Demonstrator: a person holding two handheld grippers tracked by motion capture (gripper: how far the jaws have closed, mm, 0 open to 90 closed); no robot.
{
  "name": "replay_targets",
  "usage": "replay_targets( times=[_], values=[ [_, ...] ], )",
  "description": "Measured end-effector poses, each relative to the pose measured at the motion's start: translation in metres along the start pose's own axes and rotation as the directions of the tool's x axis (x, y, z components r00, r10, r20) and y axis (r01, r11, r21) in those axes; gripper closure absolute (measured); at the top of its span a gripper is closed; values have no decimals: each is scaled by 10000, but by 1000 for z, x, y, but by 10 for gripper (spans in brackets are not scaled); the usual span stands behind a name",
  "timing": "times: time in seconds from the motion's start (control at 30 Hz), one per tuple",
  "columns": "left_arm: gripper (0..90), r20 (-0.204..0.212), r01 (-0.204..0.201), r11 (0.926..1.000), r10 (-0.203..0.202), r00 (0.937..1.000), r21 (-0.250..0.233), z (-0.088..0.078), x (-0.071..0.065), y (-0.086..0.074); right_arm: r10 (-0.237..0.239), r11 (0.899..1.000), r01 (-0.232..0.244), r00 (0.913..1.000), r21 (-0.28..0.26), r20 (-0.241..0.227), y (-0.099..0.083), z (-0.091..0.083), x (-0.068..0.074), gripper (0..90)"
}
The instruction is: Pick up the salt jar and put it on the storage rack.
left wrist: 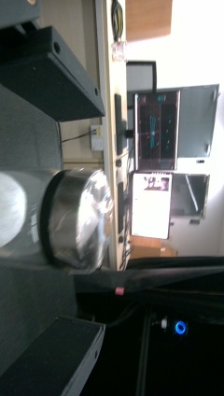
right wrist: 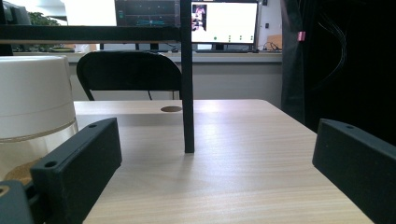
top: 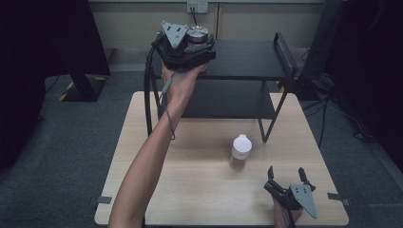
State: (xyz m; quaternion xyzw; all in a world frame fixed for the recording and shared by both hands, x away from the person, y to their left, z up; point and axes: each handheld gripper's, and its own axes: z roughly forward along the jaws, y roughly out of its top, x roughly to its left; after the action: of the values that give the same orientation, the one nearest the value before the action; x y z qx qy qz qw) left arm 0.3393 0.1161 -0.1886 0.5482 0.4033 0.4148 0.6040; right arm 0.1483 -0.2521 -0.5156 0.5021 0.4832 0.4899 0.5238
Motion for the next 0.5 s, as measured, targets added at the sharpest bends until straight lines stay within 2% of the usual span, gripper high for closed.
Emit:
replay_targets(
  times=[0.1, 0.17, 0.23, 0.33, 0.37, 0.4, 0.5],
  values=[
    [0, 230, -201, 9995, 207, 9995, -229, -14, 1, -5, 2, 10000, -2, 10000, 1, -5, 0, 0, 0, 0],
    [0, 123, -305, 9987, 311, 9994, -410, -25, -3, -11, 3, 10000, -3, 10000, -8, -5, 0, 0, 0, 0],
    [1, 90, -123, 9990, 127, 9999, -441, -36, -4, -15, 3, 10000, -3, 10000, 0, -32, 0, 0, -1, 0],
    [0, 219, 383, 9968, -368, 9991, -705, -56, -2, -26, 4, 10000, -4, 10000, -7, -39, 0, 0, -1, 0],
    [0, 275, 443, 9961, -423, 9987, -757, -61, -1, -29, -1, 10000, 1, 10000, -3, -39, 0, 0, -1, 0],
    [0, 367, 316, 9966, -288, 9989, -763, -69, 2, -33, 2, 10000, -2, 10000, 0, -38, 0, 0, -1, 0],
    [0, 165, 39, 9965, -25, 9999, -838, -88, 0, -45, 4, 10000, -4, 10000, -3, -36, 0, 0, -1, 0]
  ],
)
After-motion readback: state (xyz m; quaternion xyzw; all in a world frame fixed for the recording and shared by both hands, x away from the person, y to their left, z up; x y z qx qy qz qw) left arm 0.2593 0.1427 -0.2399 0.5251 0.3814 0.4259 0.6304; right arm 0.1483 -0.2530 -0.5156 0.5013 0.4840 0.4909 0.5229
